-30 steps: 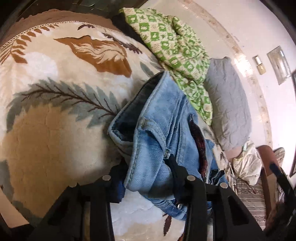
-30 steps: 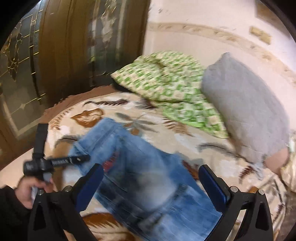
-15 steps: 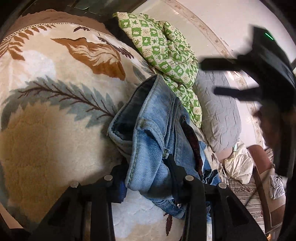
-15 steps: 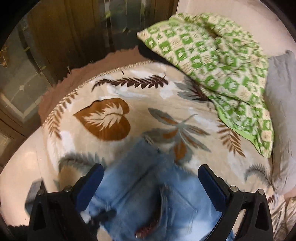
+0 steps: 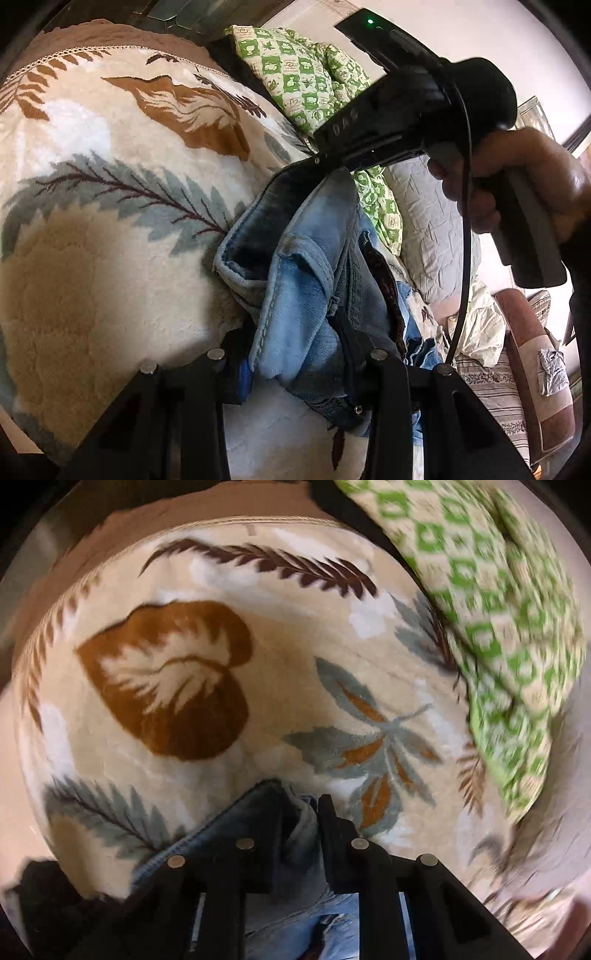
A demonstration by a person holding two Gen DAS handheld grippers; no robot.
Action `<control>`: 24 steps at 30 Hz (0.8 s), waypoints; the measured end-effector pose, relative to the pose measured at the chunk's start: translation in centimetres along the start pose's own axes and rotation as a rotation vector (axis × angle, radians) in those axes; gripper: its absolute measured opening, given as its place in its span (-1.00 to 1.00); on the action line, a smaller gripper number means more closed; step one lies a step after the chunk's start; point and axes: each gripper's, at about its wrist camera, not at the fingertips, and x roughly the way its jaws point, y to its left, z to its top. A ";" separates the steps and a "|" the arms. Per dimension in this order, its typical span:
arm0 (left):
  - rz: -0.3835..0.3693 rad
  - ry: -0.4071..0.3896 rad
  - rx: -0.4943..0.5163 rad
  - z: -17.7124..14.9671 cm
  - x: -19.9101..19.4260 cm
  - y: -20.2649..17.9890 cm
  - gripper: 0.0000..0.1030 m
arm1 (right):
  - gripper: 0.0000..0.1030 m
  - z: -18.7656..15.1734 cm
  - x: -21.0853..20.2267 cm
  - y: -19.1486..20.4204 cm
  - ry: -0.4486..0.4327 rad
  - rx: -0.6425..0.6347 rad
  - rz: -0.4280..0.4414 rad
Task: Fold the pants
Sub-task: 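Grasp the jeans with the right tool beside the left tool, lifting together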
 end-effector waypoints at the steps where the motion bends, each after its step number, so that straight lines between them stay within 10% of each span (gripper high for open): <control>1: 0.000 -0.001 0.002 0.0 0.0 0.0 -0.25 | -0.73 -0.2 0.0 0.3 0.003 -0.022 -0.014; 13: -0.004 -0.145 0.253 -1.1 -3.1 -5.3 -0.41 | -0.76 -5.4 -6.3 -3.7 -0.232 0.086 0.065; 24: 0.015 -0.178 0.756 -6.7 -3.0 -20.5 -0.44 | -0.77 -21.7 -12.4 -14.7 -0.508 0.352 0.169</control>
